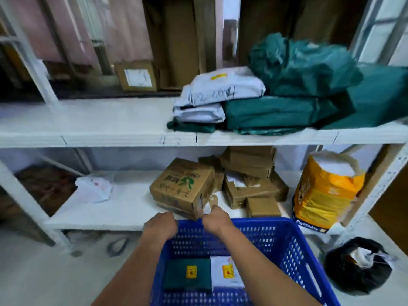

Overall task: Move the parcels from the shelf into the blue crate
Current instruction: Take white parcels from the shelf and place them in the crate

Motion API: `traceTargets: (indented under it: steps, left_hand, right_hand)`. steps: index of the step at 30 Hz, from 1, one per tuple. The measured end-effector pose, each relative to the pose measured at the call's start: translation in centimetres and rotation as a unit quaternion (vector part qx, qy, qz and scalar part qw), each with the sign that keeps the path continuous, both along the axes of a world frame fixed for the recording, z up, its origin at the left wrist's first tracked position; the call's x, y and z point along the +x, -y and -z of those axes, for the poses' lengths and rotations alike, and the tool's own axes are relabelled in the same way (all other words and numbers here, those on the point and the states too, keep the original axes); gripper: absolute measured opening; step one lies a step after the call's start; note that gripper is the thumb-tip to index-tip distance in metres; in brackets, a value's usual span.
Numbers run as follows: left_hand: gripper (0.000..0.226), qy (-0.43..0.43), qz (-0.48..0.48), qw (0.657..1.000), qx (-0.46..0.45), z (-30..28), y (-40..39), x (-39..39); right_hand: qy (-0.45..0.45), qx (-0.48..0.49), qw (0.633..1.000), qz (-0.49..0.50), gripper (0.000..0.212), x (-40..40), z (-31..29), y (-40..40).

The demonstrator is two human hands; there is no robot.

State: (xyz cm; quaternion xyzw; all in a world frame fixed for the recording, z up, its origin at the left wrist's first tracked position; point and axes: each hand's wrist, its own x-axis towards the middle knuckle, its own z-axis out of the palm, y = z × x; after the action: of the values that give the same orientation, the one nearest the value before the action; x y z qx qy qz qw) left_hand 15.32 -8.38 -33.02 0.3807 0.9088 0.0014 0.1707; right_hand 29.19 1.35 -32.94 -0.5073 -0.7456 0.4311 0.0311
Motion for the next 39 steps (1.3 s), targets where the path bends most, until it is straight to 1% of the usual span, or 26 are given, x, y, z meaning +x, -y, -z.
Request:
traceTargets:
  steps: [2, 5, 6, 9, 12, 13, 15, 16, 17, 18, 20, 22, 24, 26, 28, 31, 33, 35, 39]
  left_hand:
    - [0.04, -0.015, -0.005, 1.0, 0.026, -4.3, 0.4, -0.5]
    - [0.05, -0.018, 0.0, 0.998, 0.058, -10.4, 1.1, -1.9]
    - [0.05, -0.031, 0.003, 0.997, 0.065, -12.5, 1.3, -2.8]
    - [0.045, -0.082, -0.006, 0.993, 0.09, -18.0, 2.1, -5.9]
    - [0.048, -0.104, -0.042, 0.987, 0.118, -21.9, 3.3, -8.1]
    - [0.048, -0.108, -0.046, 0.986, 0.121, -22.5, 3.4, -8.4]
    - [0.049, -0.11, -0.043, 0.985, 0.125, -23.9, 3.2, -8.3]
    - [0.049, -0.108, -0.04, 0.985, 0.13, -24.5, 3.0, -8.0]
    - [0.048, -0.102, -0.036, 0.985, 0.135, -24.9, 2.5, -7.6]
    - [0.048, -0.096, -0.031, 0.985, 0.143, -25.4, 1.8, -7.0]
    - [0.046, -0.082, -0.021, 0.983, 0.164, -26.4, 0.3, -5.8]
    - [0.044, -0.062, -0.008, 0.98, 0.188, -27.4, -1.7, -4.7]
    - [0.041, -0.04, -0.005, 0.975, 0.219, -28.3, -3.6, -3.7]
    - [0.038, -0.019, -0.012, 0.967, 0.254, -29.3, -5.5, -2.9]
    - [0.035, 0.006, -0.024, 0.955, 0.297, -29.9, -7.0, -2.1]
    - [0.032, 0.032, -0.033, 0.932, 0.36, -30.6, -9.1, -1.4]
    - [0.031, 0.036, -0.034, 0.921, 0.386, -30.7, -10.1, -1.1]
    - [0.029, 0.032, -0.035, 0.913, 0.406, -30.6, -10.9, -0.7]
    - [0.025, 0.053, -0.057, 0.89, 0.45, -29.7, -11.2, -0.8]
  right_hand:
    - [-0.024, 0.025, 0.999, -0.01, 0.029, -0.3, -4.2, 0.0]
    - [-0.047, 0.068, 0.996, -0.03, 0.025, -0.3, -10.3, 0.1]
    - [-0.056, 0.079, 0.995, -0.032, 0.028, -0.3, -12.3, 0.1]
    - [-0.098, 0.1, 0.99, -0.008, 0.047, -0.9, -16.8, -0.4]
    - [-0.133, 0.097, 0.986, 0.009, 0.049, -1.9, -20.0, -0.5]
    - [-0.15, 0.097, 0.984, 0.016, 0.044, -2.1, -20.8, -0.7]
    - [-0.186, 0.086, 0.978, 0.043, 0.021, -2.5, -22.1, -1.1]
    - [-0.21, 0.067, 0.973, 0.068, 0.017, -2.8, -22.9, -1.3]
    - [-0.243, 0.035, 0.965, 0.094, 0.016, -3.0, -23.7, -1.7]
    - [-0.28, -0.007, 0.952, 0.124, 0.019, -3.0, -24.5, -2.0]
    - [-0.348, -0.089, 0.916, 0.177, 0.023, -3.0, -26.1, -2.8]
    - [-0.392, -0.135, 0.884, 0.216, 0.027, -3.0, -27.5, -3.9]
    - [-0.405, -0.154, 0.867, 0.246, 0.037, -3.1, -28.4, -5.1]
    - [-0.413, -0.172, 0.853, 0.269, 0.04, -3.3, -29.2, -6.3]
    - [-0.422, -0.194, 0.836, 0.293, 0.038, -3.9, -29.6, -7.2]
    - [-0.421, -0.206, 0.818, 0.334, 0.05, -5.3, -29.6, -8.5]
    - [-0.417, -0.208, 0.806, 0.364, 0.056, -6.0, -29.5, -9.1]
    - [-0.42, -0.219, 0.79, 0.39, 0.053, -6.3, -29.6, -9.4]
    - [-0.458, -0.23, 0.762, 0.395, 0.036, -6.5, -29.3, -8.6]
